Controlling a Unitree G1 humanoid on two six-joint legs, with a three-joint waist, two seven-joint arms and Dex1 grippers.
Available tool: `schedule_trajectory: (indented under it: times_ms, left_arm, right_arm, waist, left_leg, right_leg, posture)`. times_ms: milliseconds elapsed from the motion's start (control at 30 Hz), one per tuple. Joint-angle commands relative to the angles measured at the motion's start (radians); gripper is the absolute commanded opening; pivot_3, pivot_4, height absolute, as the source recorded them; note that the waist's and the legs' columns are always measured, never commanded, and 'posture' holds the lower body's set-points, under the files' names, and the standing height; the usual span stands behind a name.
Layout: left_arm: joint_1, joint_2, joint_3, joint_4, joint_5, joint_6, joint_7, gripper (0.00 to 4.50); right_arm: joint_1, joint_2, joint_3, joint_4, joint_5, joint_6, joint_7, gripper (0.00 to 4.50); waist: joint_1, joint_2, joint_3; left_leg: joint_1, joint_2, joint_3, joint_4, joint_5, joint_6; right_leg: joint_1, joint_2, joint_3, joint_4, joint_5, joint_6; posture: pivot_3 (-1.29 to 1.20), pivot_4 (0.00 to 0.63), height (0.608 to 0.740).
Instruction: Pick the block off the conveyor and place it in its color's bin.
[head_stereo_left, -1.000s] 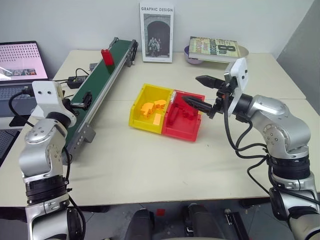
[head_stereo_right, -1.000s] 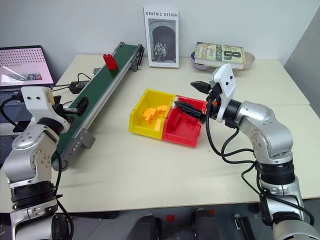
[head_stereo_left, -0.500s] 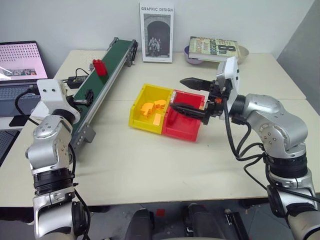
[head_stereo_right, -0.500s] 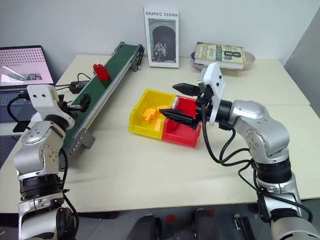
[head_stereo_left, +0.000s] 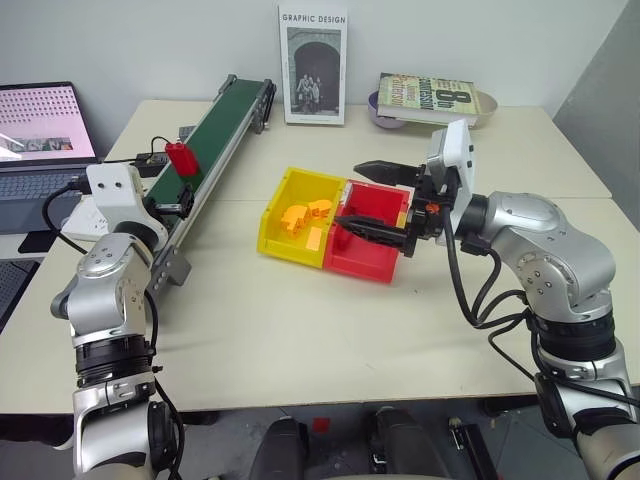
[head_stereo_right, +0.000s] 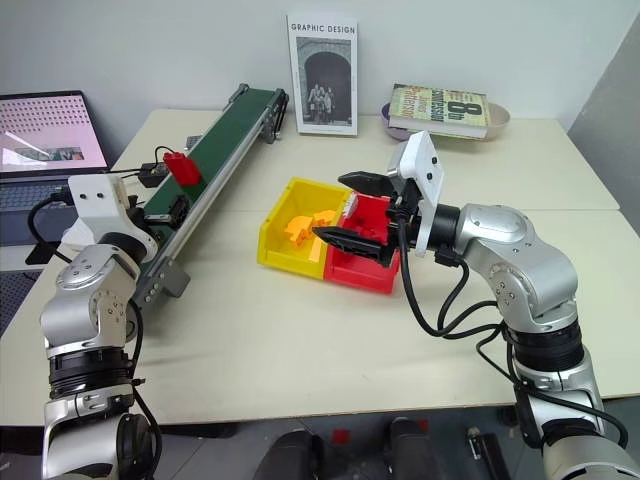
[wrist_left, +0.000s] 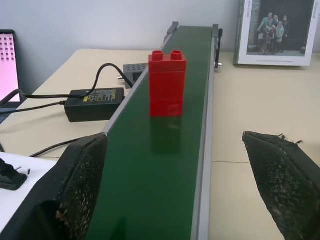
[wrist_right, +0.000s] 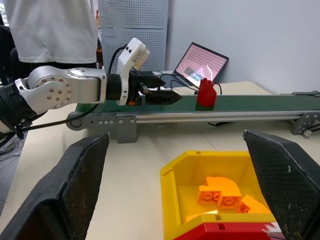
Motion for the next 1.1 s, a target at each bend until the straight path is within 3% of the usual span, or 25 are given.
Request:
schedule_trajectory:
  times_ms: [33, 433, 500, 967, 1100]
  left_arm:
    - [-0.026, 0.008, -0.005, -0.007, 0.009, -0.020, 0.012, 4.47]
    - [-0.012, 0.004, 0.022, 0.001, -0.004, 0.002, 0.060, 4.47]
    - [0.004, 0.006, 0.031, -0.012, -0.013, 0.020, 0.067, 4.30]
    - [0.180, 0.004, 0.132, -0.281, -0.077, 0.196, 0.130, 1.66]
    - [0.165, 0.007, 0.135, -0.316, -0.093, 0.223, 0.137, 1.53]
  right_arm:
    - [-0.004, -0.007, -0.025, -0.036, 0.027, 0.000, -0.004, 4.50]
    - [-0.016, -0.027, -0.013, -0.089, 0.096, 0.057, 0.024, 4.50]
    - [-0.017, -0.028, -0.011, -0.091, 0.103, 0.060, 0.023, 4.50]
    - [-0.020, -0.023, -0.008, -0.070, 0.104, 0.058, 0.020, 4.50]
    - [-0.003, -0.017, -0.024, -0.092, 0.117, 0.079, -0.015, 4.50]
  waist:
    - [0.000, 0.000, 0.000]
    - [0.000, 0.000, 0.000]
    - [0.000, 0.000, 0.000]
    - [-0.001, 0.000, 0.000]
    - [0.000, 0.000, 0.000]
  left_leg:
    - [0.000, 0.000, 0.000, 0.000, 0.000, 0.000]
    - [0.000, 0.001, -0.001, 0.000, 0.000, 0.000]
    - [0.000, 0.001, 0.000, 0.000, 0.000, 0.000]
    - [0.000, 0.001, 0.000, 0.000, 0.000, 0.000]
    - [0.000, 0.001, -0.001, 0.000, 0.000, 0.000]
  right_leg:
    - [0.000, 0.000, 0.000, 0.000, 0.000, 0.000]
    - [0.000, 0.000, 0.000, 0.000, 0.000, 0.000]
    - [0.000, 0.000, 0.000, 0.000, 0.000, 0.000]
    - [0.000, -0.002, 0.000, 0.000, 0.000, 0.000]
    - [0.000, -0.002, 0.000, 0.000, 0.000, 0.000]
  posture:
    - [0.00, 0.150, 0.740]
    - [0.00, 0.150, 0.740]
    - [0.00, 0.150, 0.740]
    - [0.00, 0.150, 0.740]
    - [0.00, 0.150, 0.740]
